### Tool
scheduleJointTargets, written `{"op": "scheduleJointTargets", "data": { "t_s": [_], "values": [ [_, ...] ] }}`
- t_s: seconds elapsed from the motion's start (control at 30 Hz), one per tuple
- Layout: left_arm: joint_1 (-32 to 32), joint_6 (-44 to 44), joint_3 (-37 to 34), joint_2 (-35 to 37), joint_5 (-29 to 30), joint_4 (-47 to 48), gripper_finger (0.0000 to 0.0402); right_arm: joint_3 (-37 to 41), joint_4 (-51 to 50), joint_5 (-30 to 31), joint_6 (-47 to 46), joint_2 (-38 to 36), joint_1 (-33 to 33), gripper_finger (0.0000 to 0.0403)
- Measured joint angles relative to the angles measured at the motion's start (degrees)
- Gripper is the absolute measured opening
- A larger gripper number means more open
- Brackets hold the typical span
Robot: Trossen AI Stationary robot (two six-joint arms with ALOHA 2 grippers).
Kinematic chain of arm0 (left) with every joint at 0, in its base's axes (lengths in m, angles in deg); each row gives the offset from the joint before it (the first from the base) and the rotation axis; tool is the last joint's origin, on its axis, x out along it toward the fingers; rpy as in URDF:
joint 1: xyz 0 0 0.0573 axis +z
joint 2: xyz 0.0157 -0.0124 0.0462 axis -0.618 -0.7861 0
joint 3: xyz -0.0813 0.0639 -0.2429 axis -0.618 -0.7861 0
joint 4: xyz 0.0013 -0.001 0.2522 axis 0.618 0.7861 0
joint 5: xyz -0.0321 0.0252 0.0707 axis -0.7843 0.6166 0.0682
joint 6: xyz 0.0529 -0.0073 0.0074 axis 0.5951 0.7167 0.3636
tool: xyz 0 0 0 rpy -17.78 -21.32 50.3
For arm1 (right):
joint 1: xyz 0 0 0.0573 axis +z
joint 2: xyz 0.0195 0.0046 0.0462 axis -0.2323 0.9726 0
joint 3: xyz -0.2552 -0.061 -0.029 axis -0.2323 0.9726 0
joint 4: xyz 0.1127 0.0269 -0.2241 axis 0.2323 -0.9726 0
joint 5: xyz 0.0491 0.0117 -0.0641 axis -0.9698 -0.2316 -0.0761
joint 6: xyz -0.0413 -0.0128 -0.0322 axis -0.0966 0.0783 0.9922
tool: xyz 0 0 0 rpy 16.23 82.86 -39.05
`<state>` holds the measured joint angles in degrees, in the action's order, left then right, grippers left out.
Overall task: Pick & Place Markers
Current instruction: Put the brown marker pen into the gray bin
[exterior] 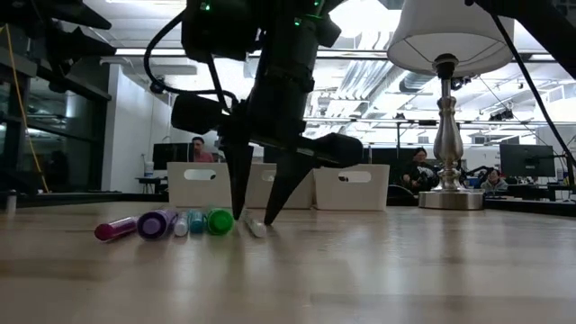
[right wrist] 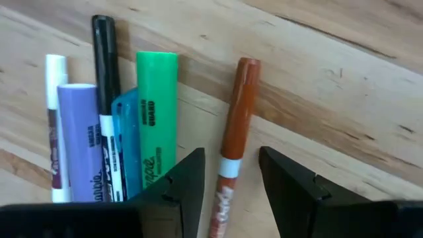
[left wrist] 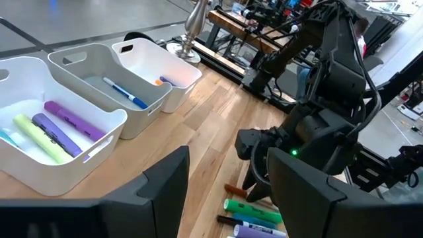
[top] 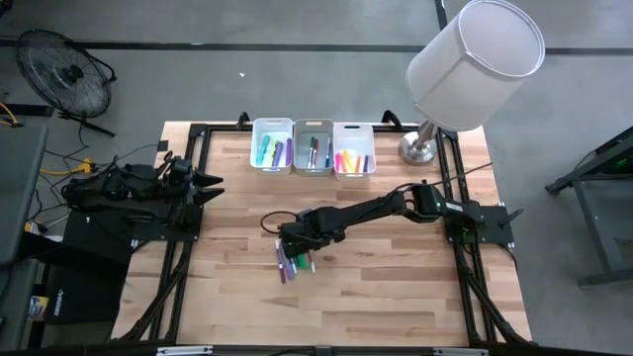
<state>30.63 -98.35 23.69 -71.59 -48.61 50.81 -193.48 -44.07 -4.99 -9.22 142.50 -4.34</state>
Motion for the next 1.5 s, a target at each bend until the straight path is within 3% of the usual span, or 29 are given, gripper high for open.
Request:
{"op": "scheduleJointTargets", "data": {
  "t_s": [0.4, 1.5],
  "values": [
    [0.02, -0.01, 0.00, 0.00, 0.01, 0.02, 0.0202, 0.14, -4.95, -1.52, -3.18, 0.16, 3.02, 0.0139],
    [0.02, -0.02, 0.00, 0.02, 0.00, 0.03, 0.0202, 0.27, -13.58, -4.21, -2.64, 1.94, 2.94, 0.0139]
  ]
}}
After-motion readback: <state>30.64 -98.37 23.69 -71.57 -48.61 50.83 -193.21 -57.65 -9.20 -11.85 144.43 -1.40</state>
